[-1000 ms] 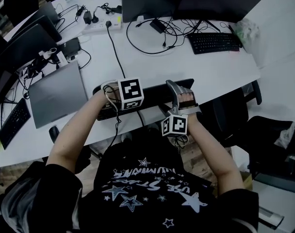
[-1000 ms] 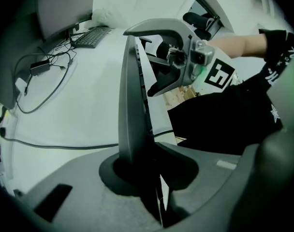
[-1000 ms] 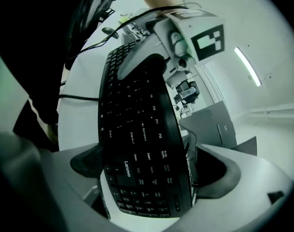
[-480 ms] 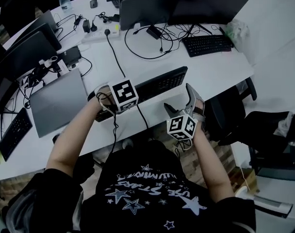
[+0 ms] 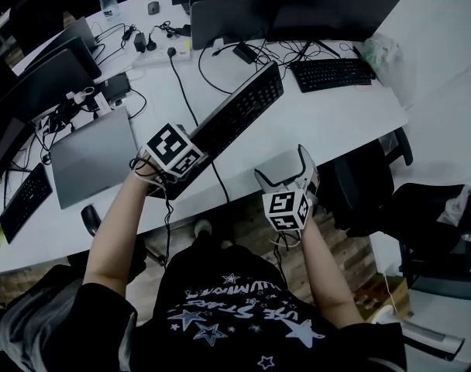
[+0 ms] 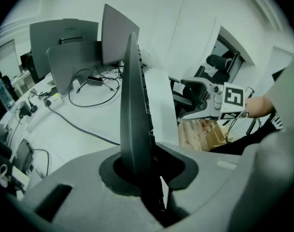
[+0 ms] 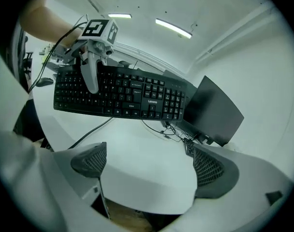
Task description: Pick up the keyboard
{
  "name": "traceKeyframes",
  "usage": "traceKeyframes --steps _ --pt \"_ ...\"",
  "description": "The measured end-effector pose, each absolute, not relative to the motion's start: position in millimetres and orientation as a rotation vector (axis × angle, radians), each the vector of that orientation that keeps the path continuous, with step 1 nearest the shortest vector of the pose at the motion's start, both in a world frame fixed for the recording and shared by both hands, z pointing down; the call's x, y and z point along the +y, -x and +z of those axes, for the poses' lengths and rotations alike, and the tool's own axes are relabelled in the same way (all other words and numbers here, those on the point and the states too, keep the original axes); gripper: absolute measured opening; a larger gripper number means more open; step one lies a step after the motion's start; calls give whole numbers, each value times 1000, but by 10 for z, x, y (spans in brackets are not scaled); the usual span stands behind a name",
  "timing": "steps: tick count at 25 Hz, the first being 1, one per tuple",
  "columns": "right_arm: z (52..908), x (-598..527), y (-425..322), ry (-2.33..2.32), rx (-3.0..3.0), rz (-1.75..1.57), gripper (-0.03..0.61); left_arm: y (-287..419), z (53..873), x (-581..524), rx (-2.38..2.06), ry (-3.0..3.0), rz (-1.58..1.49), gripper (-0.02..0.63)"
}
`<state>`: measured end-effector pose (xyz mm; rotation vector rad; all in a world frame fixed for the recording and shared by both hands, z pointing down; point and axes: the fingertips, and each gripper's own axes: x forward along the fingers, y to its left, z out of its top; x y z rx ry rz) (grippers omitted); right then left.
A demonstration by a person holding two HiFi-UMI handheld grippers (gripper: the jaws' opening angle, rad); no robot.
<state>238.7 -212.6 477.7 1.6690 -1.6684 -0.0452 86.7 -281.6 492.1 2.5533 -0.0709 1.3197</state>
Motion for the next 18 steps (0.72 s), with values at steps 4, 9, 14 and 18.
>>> traceKeyframes --steps 4,9,14,18 --pt "4759 -1951 -2386 -1686 -1728 7 552 -779 4806 -2535 -185 -2529 1257 91" --pt "4648 -1856 -2432 -1724 -1788 -5 551 -771 4606 -2224 -334 -2558 1131 89" --pt "4604 -1759 -2428 -1786 -1930 140 549 -777 4454 -1939 -450 -2582 1017 89" --pt "4500 -1634 -2360 -1811 -1970 205 394 -709 4331 -1683 -405 -2568 914 89"
